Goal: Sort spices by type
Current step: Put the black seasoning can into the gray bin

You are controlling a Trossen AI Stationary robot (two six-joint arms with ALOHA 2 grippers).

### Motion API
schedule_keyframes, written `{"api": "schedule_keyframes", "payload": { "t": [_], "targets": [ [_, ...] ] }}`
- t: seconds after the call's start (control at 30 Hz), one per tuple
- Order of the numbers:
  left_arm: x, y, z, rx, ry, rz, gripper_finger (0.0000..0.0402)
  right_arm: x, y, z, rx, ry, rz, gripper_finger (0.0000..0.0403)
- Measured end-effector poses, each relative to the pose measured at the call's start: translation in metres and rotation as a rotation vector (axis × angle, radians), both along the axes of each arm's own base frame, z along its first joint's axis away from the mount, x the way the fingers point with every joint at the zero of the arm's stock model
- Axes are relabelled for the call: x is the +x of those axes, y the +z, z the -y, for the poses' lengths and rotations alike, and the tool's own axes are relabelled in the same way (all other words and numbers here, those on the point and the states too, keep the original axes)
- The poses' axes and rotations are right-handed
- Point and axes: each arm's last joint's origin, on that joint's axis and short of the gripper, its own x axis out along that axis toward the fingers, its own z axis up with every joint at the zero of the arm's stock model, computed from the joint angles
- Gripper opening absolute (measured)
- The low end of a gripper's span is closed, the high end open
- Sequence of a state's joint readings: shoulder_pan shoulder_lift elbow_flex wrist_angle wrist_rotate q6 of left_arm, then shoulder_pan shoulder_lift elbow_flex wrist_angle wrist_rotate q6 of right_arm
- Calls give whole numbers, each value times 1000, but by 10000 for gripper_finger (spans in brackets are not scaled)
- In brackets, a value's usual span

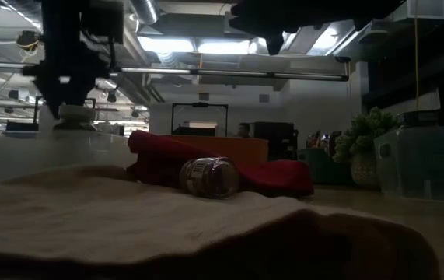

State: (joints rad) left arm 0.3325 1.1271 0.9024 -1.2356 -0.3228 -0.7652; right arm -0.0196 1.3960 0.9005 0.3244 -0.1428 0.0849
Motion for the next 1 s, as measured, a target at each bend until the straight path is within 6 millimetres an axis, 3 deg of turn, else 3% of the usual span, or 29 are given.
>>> {"api": "schedule_keyframes", "payload": {
  "t": [0.23,0.73,0.87,1.0],
  "targets": [
    [-12,-35,-7,-31,128,-39,237,-1,-4,0,0,0,-38,127],
    [-23,-76,-22,-32,195,15,236,-1,-4,0,1,0,-46,127],
    [-24,-83,-22,-29,147,10,210,-1,-4,0,0,0,-46,127],
    [-24,-82,-22,-26,119,9,148,-1,-5,0,1,0,-53,127]
  ]
}}
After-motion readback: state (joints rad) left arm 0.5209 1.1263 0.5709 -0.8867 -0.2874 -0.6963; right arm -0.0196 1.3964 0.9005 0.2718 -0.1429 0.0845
